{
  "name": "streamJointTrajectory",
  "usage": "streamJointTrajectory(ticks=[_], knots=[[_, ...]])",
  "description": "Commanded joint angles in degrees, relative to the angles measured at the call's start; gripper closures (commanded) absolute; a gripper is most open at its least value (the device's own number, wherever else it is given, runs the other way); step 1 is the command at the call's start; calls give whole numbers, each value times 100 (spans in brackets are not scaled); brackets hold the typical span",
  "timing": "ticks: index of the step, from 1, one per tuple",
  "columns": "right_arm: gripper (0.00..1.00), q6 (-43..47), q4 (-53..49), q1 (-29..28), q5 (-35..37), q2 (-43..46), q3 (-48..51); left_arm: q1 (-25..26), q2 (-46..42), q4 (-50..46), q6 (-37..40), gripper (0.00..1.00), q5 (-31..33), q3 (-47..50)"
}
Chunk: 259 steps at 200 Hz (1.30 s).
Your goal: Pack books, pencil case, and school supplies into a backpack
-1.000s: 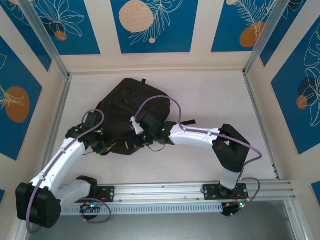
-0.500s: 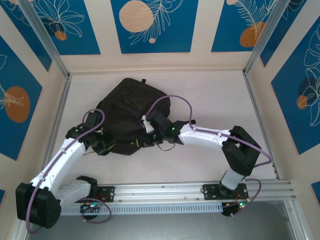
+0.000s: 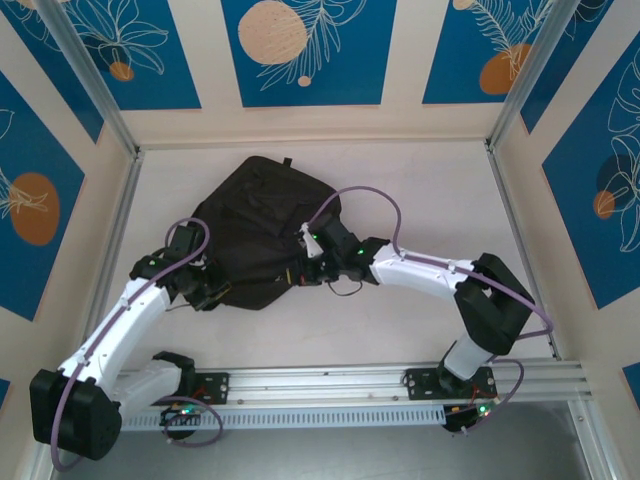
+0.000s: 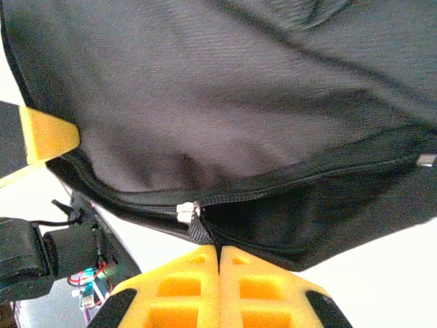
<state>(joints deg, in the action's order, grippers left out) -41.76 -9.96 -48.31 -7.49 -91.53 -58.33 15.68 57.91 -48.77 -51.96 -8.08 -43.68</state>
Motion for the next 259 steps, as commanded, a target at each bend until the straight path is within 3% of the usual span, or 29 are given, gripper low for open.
streamJointTrajectory(ticks=[1, 60, 122, 151, 188, 217, 236, 244, 259], knots=[[100, 122, -262, 232, 270, 201, 90, 31, -55, 29, 210, 100, 143, 70], [100, 244, -631, 634, 670, 254, -65, 38, -41, 79, 437, 100, -25, 52], [100, -3, -1047, 926, 1554, 157, -291, 224, 87, 273, 532, 100, -279, 20], [100, 20, -1017, 1005, 1586, 272, -273, 721, 352, 692, 675, 100, -811, -105], [100, -46, -1009, 1367, 1640, 657, 61, 1917, 874, 898, 890, 100, -696, -598], [100, 29, -933, 1575, 1659, 1078, 433, 2573, 1373, 1317, 571, 100, -799, -764], [54, 153, -1183, 1623, 1720, 1265, 456, 2999, 1759, 1752, 237, 100, -871, -827], [44, 136, -1390, 1623, 1934, 1362, 430, 3174, 1947, 1893, 125, 100, -897, -909], [35, 101, -1759, 1623, 2420, 1605, 407, 3475, 2337, 1881, 160, 100, -940, -1258]])
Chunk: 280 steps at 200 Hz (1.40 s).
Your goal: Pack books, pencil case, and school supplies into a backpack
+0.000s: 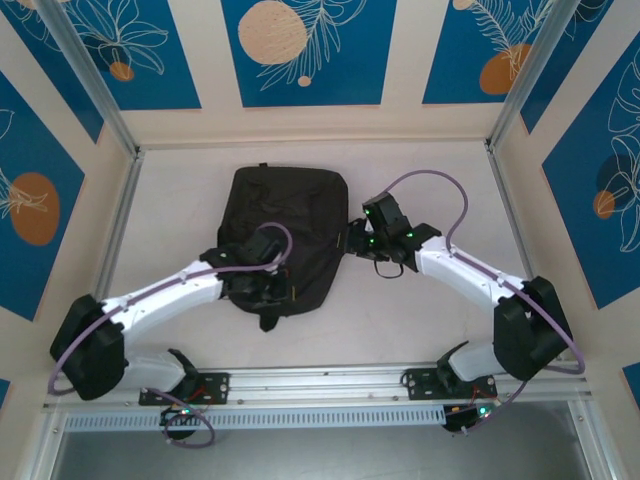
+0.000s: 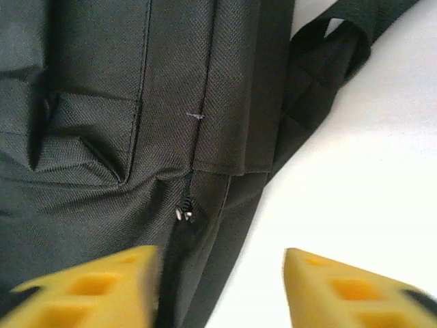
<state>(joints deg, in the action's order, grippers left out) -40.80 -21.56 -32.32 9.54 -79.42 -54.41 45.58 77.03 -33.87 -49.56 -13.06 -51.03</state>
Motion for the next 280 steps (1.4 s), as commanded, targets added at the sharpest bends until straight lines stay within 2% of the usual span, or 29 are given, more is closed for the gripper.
streamJointTrajectory(ticks=[1, 19, 42, 60, 103, 111, 121, 155, 176, 183, 188, 212, 227, 242, 251, 265, 273, 280], knots=[[35, -5, -623, 24, 747, 415, 17, 504, 452, 372, -67, 100, -442, -563], [31, -121, -971, 66, 1313, 742, 59, 739, 815, 46, 110, 100, -379, -1029], [26, -178, -1038, 200, 1606, 1244, 285, 938, 1076, 63, 174, 100, -564, -1332], [22, -174, -984, 358, 1561, 1551, 458, 1021, 1257, -24, 211, 100, -763, -1456], [22, 0, -627, 501, 1380, 2011, 799, 1145, 1334, -400, 367, 100, -1086, -1504], [20, 60, -524, 500, 1333, 2072, 872, 1154, 1323, -447, 402, 98, -1128, -1475], [16, 80, -440, 515, 1307, 2119, 921, 1155, 1299, -509, 433, 91, -1129, -1455], [12, 377, -98, 490, 867, 2259, 1040, 1155, 1076, -434, 705, 47, -1127, -1499], [3, 590, 4, 445, 690, 2437, 1102, 1155, 845, -682, 1033, 30, -631, -1623], [1, 650, -41, 435, 656, 2497, 1098, 1155, 703, -717, 1157, 18, -407, -1619], [1, 668, -112, 428, 653, 2543, 1071, 1154, 566, -675, 1241, 1, -296, -1585], [1, 724, -228, 436, 548, 2862, 1082, 1155, -68, -212, 1636, 0, -201, -1437], [1, 768, -169, 461, 404, 3103, 1137, 1135, -407, -176, 1835, 0, 281, -1503], [1, 766, -277, 458, 530, 3220, 1080, 1048, -732, -357, 1967, 0, 1228, -1622], [1, 896, -307, 449, 495, 3219, 1020, 1007, -943, -431, 2112, 0, 1933, -1663], [1, 1353, -286, 386, 101, 3112, 868, 997, -1317, -356, 2397, 0, 3420, -1575], [1, 1549, -349, 321, -37, 3017, 732, 996, -1567, 61, 2972, 0, 4027, -1357], [1, 1730, -384, 261, -130, 2940, 612, 982, -1794, 603, 3622, 0, 4281, -1045]])
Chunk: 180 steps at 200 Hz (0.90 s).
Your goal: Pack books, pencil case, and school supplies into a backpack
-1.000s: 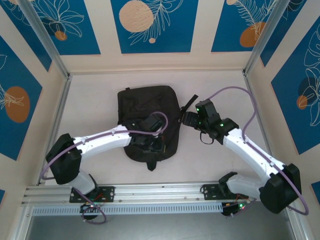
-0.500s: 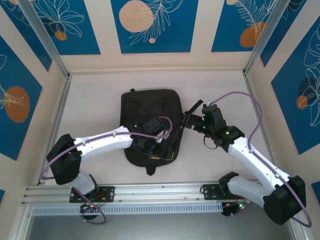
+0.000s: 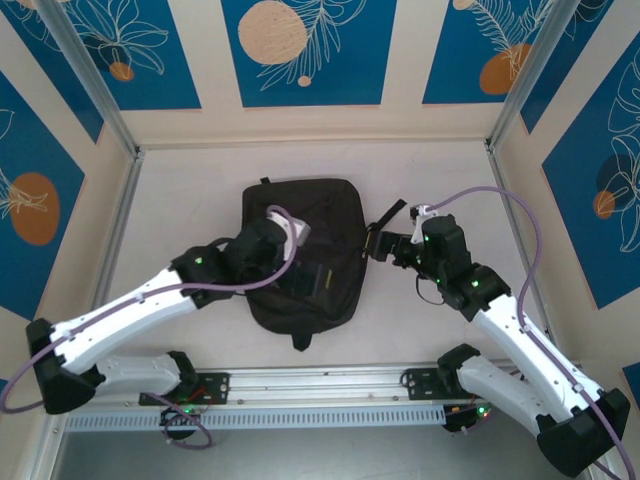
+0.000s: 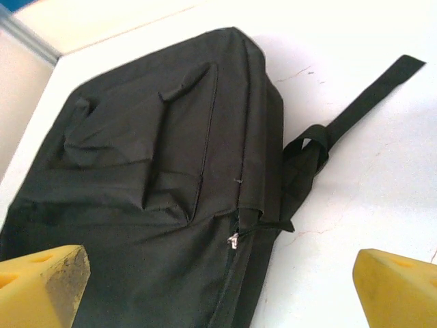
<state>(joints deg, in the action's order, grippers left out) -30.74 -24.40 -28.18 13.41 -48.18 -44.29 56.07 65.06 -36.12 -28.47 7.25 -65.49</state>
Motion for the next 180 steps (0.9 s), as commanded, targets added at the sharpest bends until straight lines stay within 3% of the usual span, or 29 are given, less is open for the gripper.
streamJointTrajectory(ticks=[1, 13, 25, 32, 44, 65, 78, 104, 121, 146, 164, 180], knots=[[1, 757, -100, -161, -524, -196, -415, -69, -620, 893, 1613, 0, 2288, 448], [1, 1045, -87, -270, -505, -268, -551, -144, -881, 1846, 2656, 0, 2597, 1016], [1, 1268, 128, -350, -304, -247, -550, -342, -1013, 2879, 3866, 0, 2346, 1633], [1, 1431, 372, -368, -221, -185, -456, -559, -1028, 3262, 4175, 0, 2302, 1922], [1, 1856, 1051, -388, -232, -8, -150, -1120, -1056, 3670, 3848, 0, 2428, 2282], [1, 2548, 2597, -447, -436, 204, 585, -2373, -1298, 4914, 3382, 0, 1599, 3265], [1, 2760, 3553, -445, -510, 157, 947, -3050, -1249, 5900, 3186, 0, 1463, 3945], [1, 3294, 4409, -400, 503, -371, 1219, -4216, -359, 5742, 2531, 0, 1465, 4058], [1, 3495, 4826, -241, 921, -660, 1298, -4519, 152, 6018, 2666, 0, 1181, 4121], [1, 3646, 5596, 167, 1504, -1135, 1591, -4721, 1108, 6659, 2819, 0, 1251, 4127], [1, 3450, 5763, 581, 1651, -1516, 1748, -4774, 1682, 6372, 3334, 0, 214, 3576], [1, 3163, 5973, 945, 1762, -1842, 1953, -4778, 2019, 7005, 3471, 0, 49, 3600]])
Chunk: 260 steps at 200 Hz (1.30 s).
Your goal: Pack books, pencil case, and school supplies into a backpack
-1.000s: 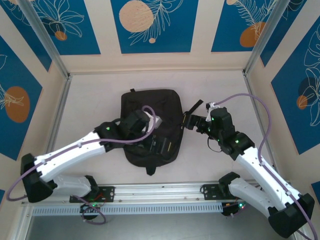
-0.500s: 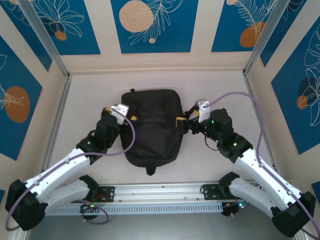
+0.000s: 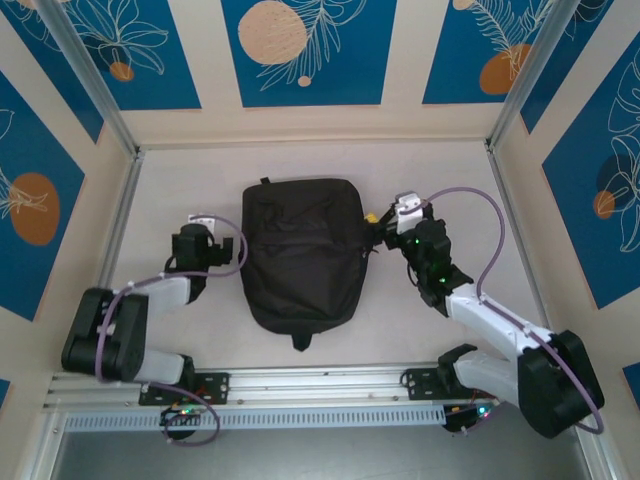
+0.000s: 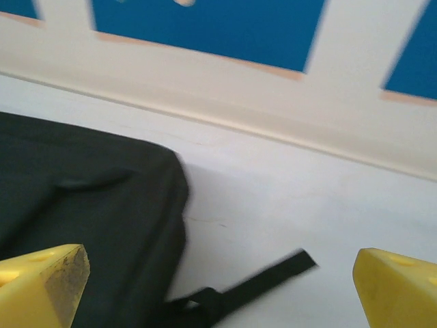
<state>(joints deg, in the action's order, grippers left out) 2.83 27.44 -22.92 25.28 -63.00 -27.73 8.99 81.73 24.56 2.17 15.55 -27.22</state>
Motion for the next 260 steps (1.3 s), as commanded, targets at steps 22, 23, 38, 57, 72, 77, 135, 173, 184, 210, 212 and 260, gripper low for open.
streamJointTrajectory(ticks=[22, 23, 38, 57, 72, 77, 135, 173, 184, 210, 212, 260], knots=[[1, -705, 1211, 1138, 150, -710, 639, -361, 490, 1479, 36, 0, -796, -11], [1, -683, 1189, 1170, 103, -720, 638, -366, 491, 1498, 41, 0, -802, -7], [1, -700, 1363, 1626, -547, -998, 687, -372, 473, 1858, 79, 0, -980, 225], [1, -1170, 2352, 2108, -788, -1518, 1059, -374, 623, 3248, 187, 0, -1185, 909], [1, -1347, 3794, 2496, -1617, -2365, 1439, -366, 643, 2828, 362, 0, -1585, 676], [1, -1358, 4439, 2556, -1811, -2687, 1520, -378, 596, 2561, 296, 0, -1504, 589], [1, -922, 2227, 2538, -2808, -2515, 488, -422, 643, 2337, 177, 0, -1308, 429], [1, -891, 2171, 2503, -2722, -2484, 478, -442, 651, 2314, 148, 0, -1375, 427], [1, -858, 2124, 2466, -2646, -2446, 487, -468, 643, 2317, 145, 0, -1422, 421], [1, -792, 2160, 2353, -2447, -2453, 506, -469, 633, 2334, 143, 0, -1423, 433], [1, -793, 2160, 2353, -2448, -2447, 505, -469, 633, 2334, 143, 0, -1423, 434], [1, -729, 2207, 2190, -2025, -2447, 532, -379, 590, 2601, -322, 0, 119, 610]])
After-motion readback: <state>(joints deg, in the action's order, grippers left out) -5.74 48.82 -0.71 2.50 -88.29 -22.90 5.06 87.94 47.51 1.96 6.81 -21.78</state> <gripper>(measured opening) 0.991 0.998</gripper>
